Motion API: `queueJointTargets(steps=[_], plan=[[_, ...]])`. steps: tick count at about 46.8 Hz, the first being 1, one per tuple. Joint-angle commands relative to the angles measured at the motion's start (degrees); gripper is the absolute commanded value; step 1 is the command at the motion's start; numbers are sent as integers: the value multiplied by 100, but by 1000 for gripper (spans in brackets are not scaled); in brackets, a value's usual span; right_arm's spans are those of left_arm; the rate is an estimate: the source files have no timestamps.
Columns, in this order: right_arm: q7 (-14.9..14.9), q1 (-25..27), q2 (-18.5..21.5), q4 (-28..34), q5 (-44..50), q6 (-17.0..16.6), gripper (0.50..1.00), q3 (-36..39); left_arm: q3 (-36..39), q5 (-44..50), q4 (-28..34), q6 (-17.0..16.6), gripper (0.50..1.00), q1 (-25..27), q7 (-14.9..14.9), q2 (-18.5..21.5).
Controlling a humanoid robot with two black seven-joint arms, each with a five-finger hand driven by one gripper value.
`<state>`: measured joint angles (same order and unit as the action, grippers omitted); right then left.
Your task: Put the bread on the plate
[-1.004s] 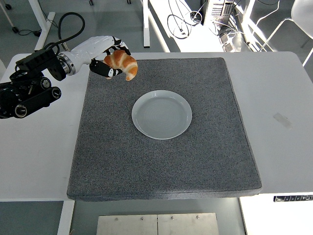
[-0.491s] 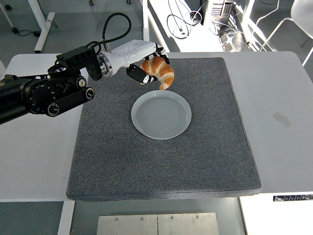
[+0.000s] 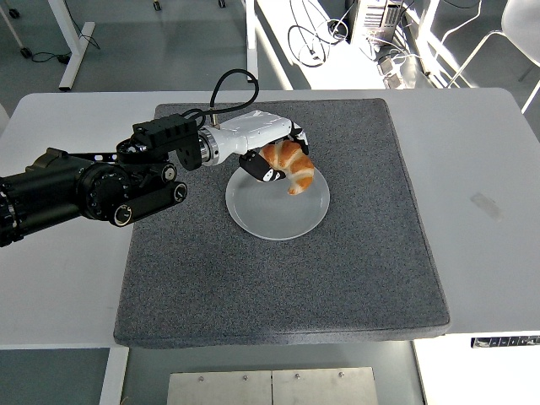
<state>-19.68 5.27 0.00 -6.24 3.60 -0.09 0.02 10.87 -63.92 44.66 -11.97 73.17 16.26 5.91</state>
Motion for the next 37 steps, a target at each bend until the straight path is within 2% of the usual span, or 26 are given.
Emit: queueJointTargets(steps=[1, 14, 37], plan=[[0, 0, 0, 0, 0, 0, 1000, -2, 38, -6, -36, 2, 500, -66, 44, -99], [0, 0, 0, 0, 0, 0, 1000, -2, 451, -15, -361, -7, 500, -136, 123, -380], [0, 0, 0, 0, 0, -8, 1000, -2, 513, -41, -520, -16, 500, -136, 123, -451]])
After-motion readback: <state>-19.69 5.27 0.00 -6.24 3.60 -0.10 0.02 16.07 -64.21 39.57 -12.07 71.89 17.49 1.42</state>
